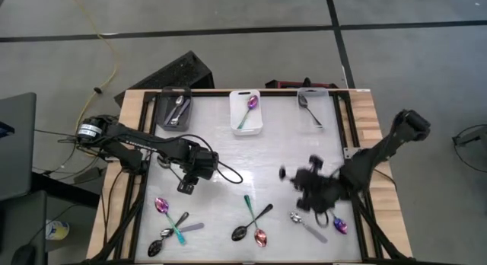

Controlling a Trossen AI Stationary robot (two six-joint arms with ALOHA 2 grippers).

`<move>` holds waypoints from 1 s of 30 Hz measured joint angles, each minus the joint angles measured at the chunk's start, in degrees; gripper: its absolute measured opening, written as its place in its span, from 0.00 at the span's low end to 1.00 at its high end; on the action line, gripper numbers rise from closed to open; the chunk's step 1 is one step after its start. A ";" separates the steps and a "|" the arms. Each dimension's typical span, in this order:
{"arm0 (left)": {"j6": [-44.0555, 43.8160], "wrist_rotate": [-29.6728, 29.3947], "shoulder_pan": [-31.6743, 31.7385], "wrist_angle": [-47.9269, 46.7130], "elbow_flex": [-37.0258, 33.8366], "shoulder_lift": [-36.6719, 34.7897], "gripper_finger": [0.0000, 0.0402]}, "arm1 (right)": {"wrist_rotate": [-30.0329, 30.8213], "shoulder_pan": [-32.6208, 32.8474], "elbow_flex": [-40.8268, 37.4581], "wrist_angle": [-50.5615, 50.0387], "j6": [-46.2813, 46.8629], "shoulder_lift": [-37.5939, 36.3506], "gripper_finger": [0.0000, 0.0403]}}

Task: Sort silverware by color (type)
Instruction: Put the black spoon into the transparent bin

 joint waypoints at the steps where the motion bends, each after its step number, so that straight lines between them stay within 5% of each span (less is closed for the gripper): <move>1: -0.20 0.00 0.00 -0.02 0.00 0.00 0.33 | 0.55 -2.64 0.02 -2.41 0.02 -1.50 0.07; 8: -1.73 0.29 -0.02 -0.03 0.00 0.00 0.33 | -0.71 -34.18 0.00 -10.74 -7.08 -8.07 0.07; 16: -2.54 0.29 -0.02 1.33 0.00 0.00 0.33 | -18.20 -67.44 0.00 -0.72 -30.79 -5.44 0.07; 30: -0.16 -0.02 -0.22 2.60 -0.02 0.00 0.33 | -15.82 -77.04 -0.02 -1.37 -36.92 9.56 0.08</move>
